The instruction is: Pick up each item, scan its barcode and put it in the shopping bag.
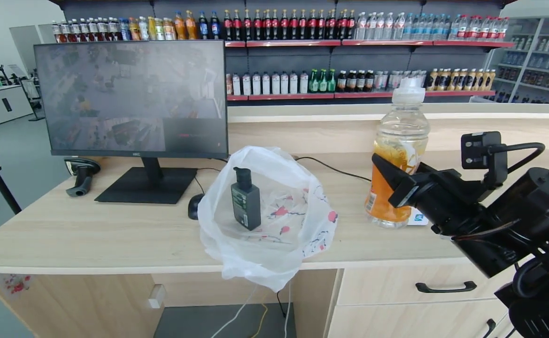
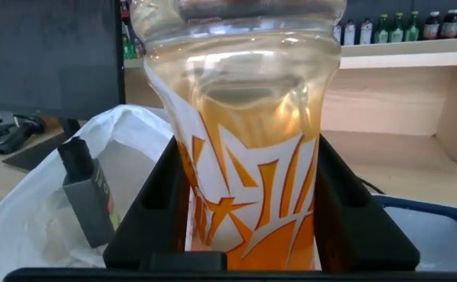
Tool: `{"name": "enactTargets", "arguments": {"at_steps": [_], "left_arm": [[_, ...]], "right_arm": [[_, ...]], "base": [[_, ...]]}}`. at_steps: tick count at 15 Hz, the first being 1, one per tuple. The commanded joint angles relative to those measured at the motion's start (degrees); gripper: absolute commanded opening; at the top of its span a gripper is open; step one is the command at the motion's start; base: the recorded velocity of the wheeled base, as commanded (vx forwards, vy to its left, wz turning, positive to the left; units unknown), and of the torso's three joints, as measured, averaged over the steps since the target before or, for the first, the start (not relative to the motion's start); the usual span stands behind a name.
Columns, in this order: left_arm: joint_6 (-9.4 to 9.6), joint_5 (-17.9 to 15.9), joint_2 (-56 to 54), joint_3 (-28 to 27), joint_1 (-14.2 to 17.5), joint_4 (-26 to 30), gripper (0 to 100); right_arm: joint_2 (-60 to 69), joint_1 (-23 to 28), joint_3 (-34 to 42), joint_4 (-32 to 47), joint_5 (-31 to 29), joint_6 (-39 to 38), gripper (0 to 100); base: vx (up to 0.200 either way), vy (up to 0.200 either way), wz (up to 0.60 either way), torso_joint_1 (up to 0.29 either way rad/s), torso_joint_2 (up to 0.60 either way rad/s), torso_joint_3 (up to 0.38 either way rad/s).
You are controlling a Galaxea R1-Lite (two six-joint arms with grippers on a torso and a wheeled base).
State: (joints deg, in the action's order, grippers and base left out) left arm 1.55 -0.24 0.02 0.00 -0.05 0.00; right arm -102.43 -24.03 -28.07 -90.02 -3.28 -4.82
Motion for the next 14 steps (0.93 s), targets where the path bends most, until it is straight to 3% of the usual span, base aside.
{"name": "enactTargets", "arguments": {"at_steps": [1, 3, 8, 14], "left_arm": [[-0.05, -0.02, -0.02, 0.00, -0.04, 0.00, 100], [-0.05, -0.02, -0.02, 0.00, -0.04, 0.00, 100], [-0.05, -0.02, -0.02, 0.00, -0.04, 0.00, 100], [-0.05, -0.02, -0.02, 0.00, -0.04, 0.00, 100]], "right_arm": [[-0.32, 0.03, -0.05, 0.02, -0.15, -0.02, 0], [-0.49, 0.12, -0.40, 0.02, -0.15, -0.02, 0], [-0.93, 0.12, -0.40, 0.02, -0.15, 0.16, 0], [-3.31, -1.28, -1.72, 0.02, -0.15, -0.02, 0]], "base": [[0.000, 0.000, 0.00, 0.000, 0.00, 0.000], [0.000, 0.000, 0.00, 0.000, 0.00, 0.000], [0.000, 0.000, 0.60, -0.003, 0.00, 0.001], [0.000, 0.000, 0.00, 0.000, 0.00, 0.000]]}}
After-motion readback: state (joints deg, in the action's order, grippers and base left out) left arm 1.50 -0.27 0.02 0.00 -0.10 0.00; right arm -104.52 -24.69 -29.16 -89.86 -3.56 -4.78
